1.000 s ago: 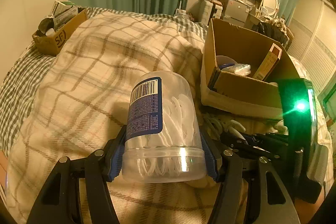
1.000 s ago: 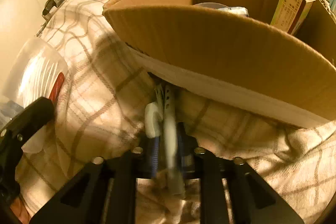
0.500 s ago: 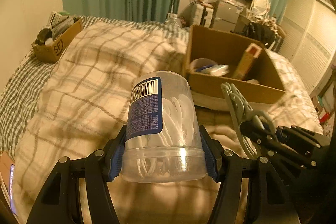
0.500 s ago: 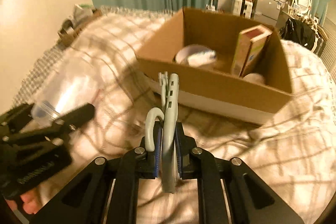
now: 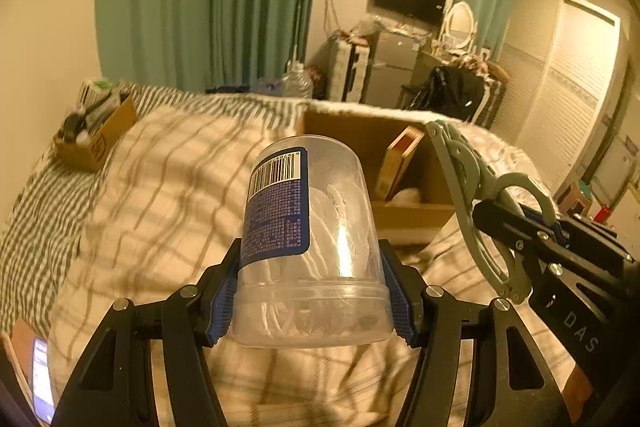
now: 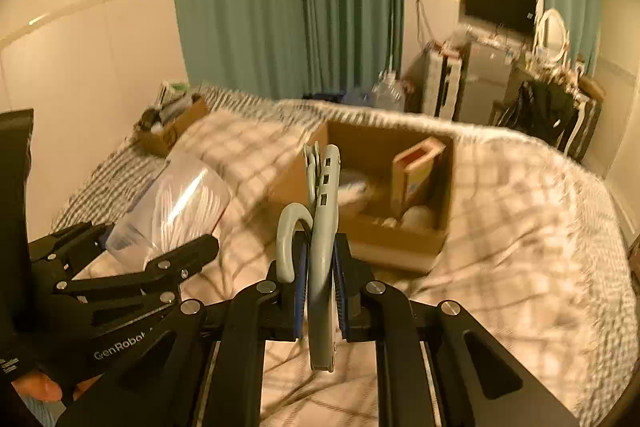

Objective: Organize objects
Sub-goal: 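Carry the jar and cable over the cardboard box and release both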

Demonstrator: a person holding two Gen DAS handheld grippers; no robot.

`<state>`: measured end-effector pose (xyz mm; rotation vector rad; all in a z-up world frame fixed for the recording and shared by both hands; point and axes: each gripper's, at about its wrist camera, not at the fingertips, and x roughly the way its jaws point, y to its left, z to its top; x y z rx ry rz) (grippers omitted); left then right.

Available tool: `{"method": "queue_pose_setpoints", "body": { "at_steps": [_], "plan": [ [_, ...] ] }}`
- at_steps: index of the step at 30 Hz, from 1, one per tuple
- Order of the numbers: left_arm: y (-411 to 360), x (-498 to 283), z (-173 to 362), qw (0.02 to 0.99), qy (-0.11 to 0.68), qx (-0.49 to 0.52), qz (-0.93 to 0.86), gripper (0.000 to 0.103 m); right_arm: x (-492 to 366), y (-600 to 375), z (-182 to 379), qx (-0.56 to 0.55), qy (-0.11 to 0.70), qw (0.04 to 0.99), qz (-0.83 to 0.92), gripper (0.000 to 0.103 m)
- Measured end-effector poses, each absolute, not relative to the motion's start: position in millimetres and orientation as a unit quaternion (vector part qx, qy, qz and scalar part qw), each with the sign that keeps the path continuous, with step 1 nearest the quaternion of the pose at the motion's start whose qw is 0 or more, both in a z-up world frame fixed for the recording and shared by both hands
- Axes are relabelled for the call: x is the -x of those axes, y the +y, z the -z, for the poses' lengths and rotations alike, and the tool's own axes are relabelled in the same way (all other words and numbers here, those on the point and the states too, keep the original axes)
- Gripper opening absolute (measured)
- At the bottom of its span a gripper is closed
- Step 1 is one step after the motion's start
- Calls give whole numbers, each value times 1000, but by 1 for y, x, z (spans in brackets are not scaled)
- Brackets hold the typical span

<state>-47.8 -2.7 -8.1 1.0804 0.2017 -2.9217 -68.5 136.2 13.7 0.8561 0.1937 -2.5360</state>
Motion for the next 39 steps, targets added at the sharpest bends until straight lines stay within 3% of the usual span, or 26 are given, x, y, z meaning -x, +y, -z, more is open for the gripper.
{"method": "queue_pose_setpoints", "body": {
  "at_steps": [9,16,28,39],
  "plan": [
    [19,94,-41,-28,39,-319,946,64,93,148,-75,-261,81,209,939,11],
    [20,148,-46,-27,29,-310,950,64,135,143,-86,-257,88,206,940,11],
    [4,229,30,-29,46,-363,930,64,232,126,-7,-335,65,224,913,11],
    [5,259,83,-38,43,-407,912,64,260,125,52,-378,48,239,893,12]
  ]
}}
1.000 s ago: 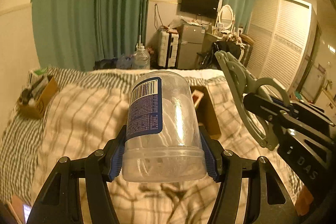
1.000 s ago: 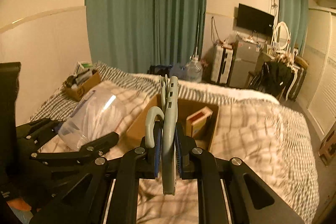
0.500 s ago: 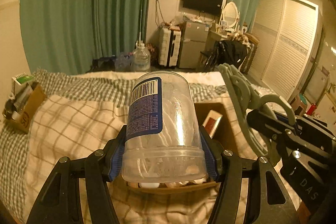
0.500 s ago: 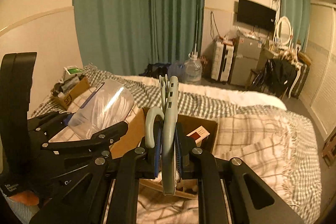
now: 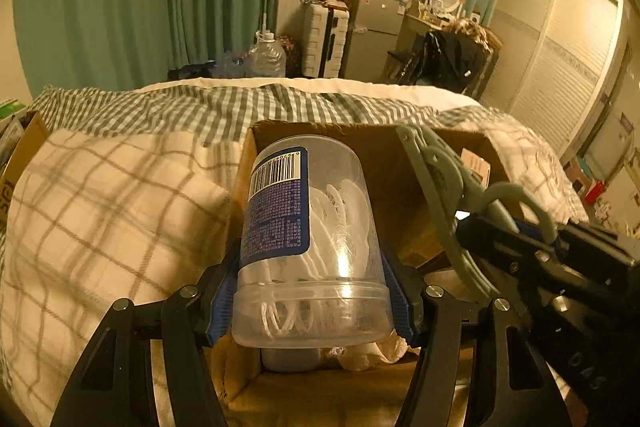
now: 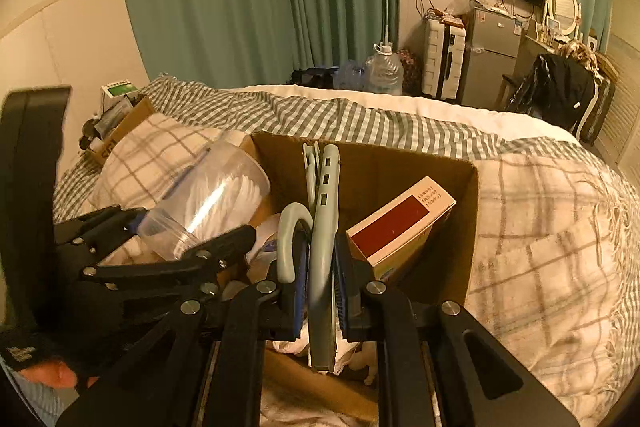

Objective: Organize objects

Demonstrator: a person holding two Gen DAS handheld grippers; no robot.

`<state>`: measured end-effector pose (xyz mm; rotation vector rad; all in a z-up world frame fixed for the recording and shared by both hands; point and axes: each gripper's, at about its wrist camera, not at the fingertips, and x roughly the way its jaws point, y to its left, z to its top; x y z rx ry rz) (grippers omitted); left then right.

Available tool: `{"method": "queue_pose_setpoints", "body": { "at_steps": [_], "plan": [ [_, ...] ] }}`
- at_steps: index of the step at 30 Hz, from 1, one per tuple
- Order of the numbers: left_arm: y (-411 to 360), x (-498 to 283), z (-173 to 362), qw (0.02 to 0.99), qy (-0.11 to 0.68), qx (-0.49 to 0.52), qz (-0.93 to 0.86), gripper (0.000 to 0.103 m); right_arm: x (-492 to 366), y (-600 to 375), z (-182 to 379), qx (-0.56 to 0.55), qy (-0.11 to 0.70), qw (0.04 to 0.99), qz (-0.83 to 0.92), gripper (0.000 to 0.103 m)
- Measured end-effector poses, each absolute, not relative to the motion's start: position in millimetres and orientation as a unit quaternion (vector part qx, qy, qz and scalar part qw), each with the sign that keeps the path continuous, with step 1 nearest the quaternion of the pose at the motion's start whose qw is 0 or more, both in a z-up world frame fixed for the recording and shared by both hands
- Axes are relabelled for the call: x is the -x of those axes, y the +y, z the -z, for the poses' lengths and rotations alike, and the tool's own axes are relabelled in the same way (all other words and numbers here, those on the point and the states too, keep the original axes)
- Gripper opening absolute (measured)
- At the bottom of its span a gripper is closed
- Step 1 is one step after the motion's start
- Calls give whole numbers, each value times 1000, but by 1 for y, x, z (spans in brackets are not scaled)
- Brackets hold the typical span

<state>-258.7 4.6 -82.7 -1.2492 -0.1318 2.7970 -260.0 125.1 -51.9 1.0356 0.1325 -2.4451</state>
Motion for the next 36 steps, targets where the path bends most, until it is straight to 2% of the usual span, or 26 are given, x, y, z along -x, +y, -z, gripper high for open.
{"method": "queue_pose_setpoints", "body": {
  "at_steps": [5,7,8,9,10,12,16,20,23,24,27,31,32,36],
  "plan": [
    [10,254,78,46,-37,393,-917,66,259,126,44,-370,50,228,899,12],
    [15,250,68,47,-24,379,-924,72,260,126,37,-369,48,223,901,14],
    [16,247,62,44,-18,372,-927,77,257,127,33,-366,49,217,904,17],
    [17,244,57,40,-11,367,-929,86,256,128,29,-365,49,210,906,25],
    [18,240,50,36,-7,360,-932,89,253,130,23,-366,48,199,908,29],
    [17,234,37,39,-10,354,-934,90,244,135,9,-360,48,186,913,36],
    [14,214,4,38,-28,340,-939,95,221,150,-27,-343,47,169,923,44],
    [16,187,-36,42,-36,308,-950,97,190,169,-68,-311,45,150,937,63],
    [17,162,-68,45,-37,280,-958,100,164,180,-99,-286,41,139,947,70],
    [16,154,-78,45,-35,268,-962,103,156,184,-109,-278,38,137,950,75],
    [14,129,-102,47,-33,235,-970,103,130,193,-132,-258,33,132,957,89],
    [7,94,-120,67,-35,215,-974,103,95,203,-148,-259,21,113,959,97],
    [5,87,-122,70,-36,211,-974,103,84,206,-150,-252,16,111,961,102],
    [-1,59,-124,69,-25,196,-978,103,54,213,-152,-234,3,112,966,102]
  ]
}}
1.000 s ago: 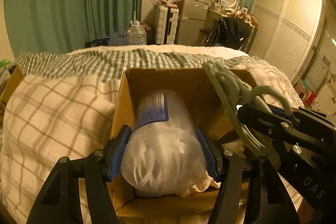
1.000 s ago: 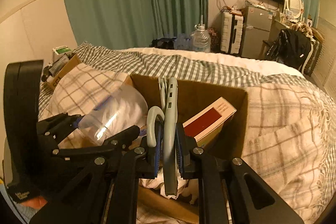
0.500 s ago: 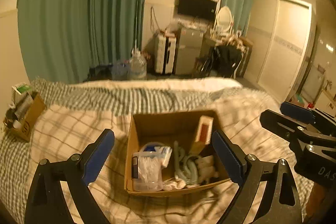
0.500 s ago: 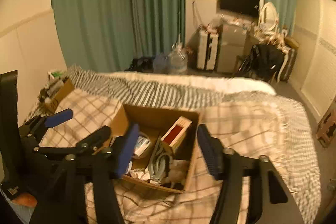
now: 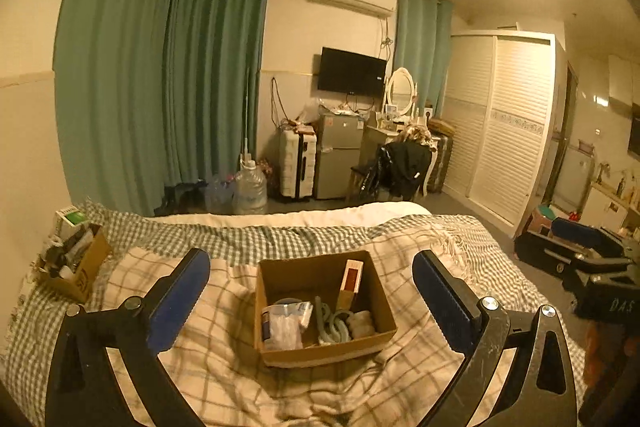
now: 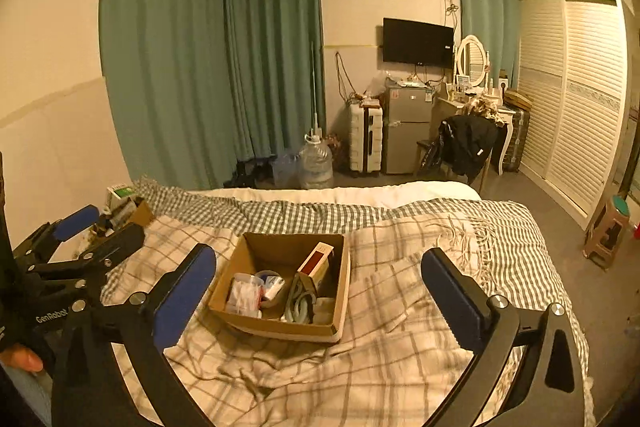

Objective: Organize objects

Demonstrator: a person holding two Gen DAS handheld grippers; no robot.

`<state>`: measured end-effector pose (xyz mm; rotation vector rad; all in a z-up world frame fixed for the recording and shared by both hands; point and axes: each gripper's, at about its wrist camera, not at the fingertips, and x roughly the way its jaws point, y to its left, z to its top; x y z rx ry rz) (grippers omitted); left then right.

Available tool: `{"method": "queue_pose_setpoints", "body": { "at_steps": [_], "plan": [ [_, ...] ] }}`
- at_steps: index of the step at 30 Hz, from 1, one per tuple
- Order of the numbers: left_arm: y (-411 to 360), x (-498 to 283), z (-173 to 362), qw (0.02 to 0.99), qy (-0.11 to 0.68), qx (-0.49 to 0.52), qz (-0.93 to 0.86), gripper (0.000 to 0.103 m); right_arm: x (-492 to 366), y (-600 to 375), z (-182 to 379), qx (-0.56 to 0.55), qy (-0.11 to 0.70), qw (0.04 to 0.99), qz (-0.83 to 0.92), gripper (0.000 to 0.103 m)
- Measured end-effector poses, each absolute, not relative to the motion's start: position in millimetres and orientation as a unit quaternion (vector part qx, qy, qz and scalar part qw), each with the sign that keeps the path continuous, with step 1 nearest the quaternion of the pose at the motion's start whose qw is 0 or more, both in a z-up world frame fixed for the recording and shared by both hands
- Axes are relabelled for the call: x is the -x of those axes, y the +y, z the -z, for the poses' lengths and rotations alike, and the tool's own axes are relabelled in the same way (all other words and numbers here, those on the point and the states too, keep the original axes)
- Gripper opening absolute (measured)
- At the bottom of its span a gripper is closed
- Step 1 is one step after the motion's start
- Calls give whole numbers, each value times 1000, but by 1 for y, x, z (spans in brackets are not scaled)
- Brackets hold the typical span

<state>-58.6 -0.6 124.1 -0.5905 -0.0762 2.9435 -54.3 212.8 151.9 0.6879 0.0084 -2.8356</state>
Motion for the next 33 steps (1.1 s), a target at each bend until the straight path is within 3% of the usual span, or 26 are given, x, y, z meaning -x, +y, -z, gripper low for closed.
{"method": "queue_pose_setpoints", "body": {
  "at_steps": [10,20,33],
  "plan": [
    [-3,19,-76,3,-39,153,-987,103,23,208,-103,-136,38,76,987,102],
    [2,19,30,-32,-37,153,-987,103,56,202,6,-170,18,49,984,103],
    [-11,22,37,-51,-43,174,-983,103,51,198,14,-168,43,43,984,103]
  ]
}}
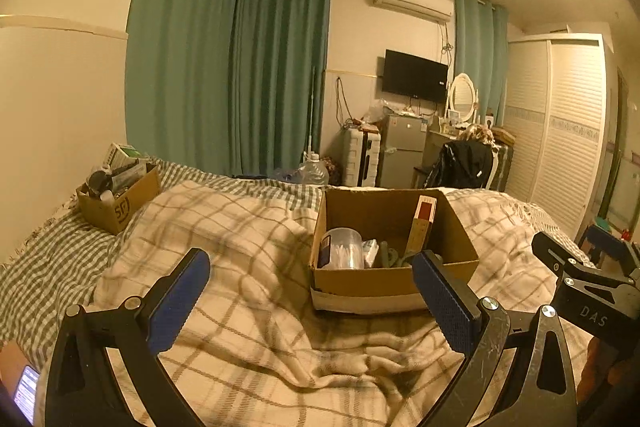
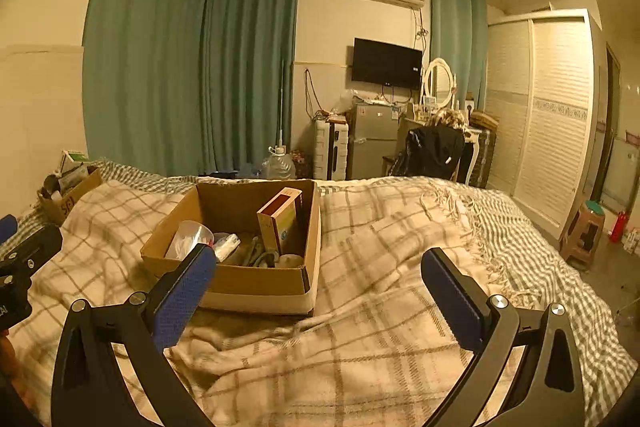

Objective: Organize objects

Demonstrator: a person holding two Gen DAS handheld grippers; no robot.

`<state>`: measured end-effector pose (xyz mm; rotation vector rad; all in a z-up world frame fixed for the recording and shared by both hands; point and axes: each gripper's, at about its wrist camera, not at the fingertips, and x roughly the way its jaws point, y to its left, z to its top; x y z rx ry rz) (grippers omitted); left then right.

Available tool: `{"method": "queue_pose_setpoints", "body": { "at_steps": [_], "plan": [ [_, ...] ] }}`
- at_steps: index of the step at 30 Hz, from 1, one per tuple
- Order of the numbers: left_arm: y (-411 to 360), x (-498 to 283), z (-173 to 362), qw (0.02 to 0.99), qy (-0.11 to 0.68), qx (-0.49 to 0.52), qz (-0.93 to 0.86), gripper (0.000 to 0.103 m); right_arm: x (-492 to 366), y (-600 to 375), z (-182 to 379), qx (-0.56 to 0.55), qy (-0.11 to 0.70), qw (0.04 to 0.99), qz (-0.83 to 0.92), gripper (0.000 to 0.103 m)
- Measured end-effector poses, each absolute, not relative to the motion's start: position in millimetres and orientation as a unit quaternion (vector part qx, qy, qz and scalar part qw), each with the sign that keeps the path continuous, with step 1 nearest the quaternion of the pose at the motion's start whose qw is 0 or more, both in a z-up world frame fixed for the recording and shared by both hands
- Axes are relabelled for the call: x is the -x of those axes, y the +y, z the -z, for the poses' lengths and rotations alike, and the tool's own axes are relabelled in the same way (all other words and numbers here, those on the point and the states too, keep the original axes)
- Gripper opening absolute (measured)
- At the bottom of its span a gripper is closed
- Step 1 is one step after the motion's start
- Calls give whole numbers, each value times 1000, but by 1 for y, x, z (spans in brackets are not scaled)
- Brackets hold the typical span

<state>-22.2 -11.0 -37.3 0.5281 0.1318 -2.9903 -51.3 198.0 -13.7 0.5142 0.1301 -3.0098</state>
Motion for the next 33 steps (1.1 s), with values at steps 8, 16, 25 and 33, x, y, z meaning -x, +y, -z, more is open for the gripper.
{"method": "queue_pose_setpoints", "body": {
  "at_steps": [8,16,25,33],
  "plan": [
    [-7,22,38,49,38,-175,983,103,51,195,15,-169,51,42,983,103],
    [-5,22,38,49,35,-179,982,103,50,194,15,-169,54,42,983,102],
    [-5,22,38,50,34,-181,982,103,49,191,16,-170,64,43,982,103],
    [-6,22,39,51,35,-184,981,103,49,190,17,-171,68,44,982,102]
  ]
}}
